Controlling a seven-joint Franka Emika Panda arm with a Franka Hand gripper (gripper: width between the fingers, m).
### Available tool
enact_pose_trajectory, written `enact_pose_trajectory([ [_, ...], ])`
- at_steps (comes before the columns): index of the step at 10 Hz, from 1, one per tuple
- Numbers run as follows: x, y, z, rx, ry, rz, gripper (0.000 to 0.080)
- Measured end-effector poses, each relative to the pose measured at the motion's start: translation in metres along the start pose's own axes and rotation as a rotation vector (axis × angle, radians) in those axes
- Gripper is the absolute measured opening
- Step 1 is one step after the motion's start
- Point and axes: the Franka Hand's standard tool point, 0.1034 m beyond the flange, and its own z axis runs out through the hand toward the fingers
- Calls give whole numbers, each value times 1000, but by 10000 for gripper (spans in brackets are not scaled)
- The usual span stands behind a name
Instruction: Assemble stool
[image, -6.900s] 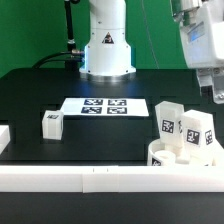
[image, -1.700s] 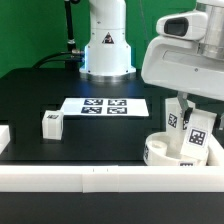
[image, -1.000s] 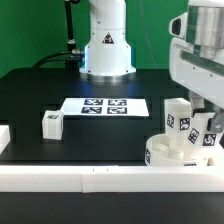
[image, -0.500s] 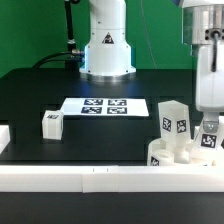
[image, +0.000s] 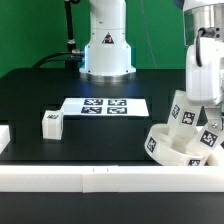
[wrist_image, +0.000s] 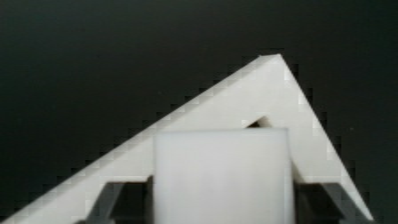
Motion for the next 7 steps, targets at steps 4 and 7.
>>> enact_pose_trajectory([
  [4, 2, -8, -13, 11, -30, -19, 561],
  [7, 24, -34, -52, 39, -60, -143, 645],
])
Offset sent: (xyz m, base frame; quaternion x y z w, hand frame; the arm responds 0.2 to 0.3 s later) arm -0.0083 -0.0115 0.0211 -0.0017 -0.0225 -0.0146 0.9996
